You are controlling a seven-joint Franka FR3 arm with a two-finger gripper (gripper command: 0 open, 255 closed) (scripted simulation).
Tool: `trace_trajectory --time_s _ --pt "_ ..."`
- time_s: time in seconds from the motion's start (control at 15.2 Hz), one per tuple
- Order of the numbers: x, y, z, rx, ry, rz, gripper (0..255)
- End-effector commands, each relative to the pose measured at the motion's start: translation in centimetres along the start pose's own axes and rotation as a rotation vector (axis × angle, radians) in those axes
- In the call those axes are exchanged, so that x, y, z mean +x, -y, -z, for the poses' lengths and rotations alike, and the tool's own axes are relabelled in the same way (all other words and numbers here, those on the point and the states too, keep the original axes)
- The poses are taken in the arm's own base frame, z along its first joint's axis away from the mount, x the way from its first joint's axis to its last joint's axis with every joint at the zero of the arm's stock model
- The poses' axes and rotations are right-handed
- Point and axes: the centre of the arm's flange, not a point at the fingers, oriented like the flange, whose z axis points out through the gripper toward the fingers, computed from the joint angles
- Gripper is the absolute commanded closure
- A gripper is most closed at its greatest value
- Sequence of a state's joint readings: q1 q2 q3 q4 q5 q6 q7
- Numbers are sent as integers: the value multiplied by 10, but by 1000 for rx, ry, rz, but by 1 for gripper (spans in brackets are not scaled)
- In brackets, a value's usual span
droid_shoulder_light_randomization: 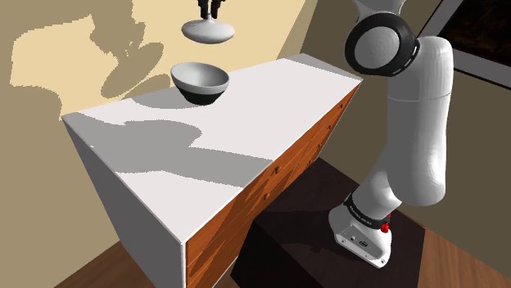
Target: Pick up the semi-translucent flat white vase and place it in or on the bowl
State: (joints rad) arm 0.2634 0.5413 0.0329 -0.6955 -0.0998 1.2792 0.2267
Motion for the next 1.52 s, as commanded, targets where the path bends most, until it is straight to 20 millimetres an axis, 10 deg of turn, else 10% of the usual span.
trace_trajectory --time_s 0.0,1.45 --pt "1 10 -3 0 0 -2 255" --pt "-5 17 -108 0 0 -2 255"
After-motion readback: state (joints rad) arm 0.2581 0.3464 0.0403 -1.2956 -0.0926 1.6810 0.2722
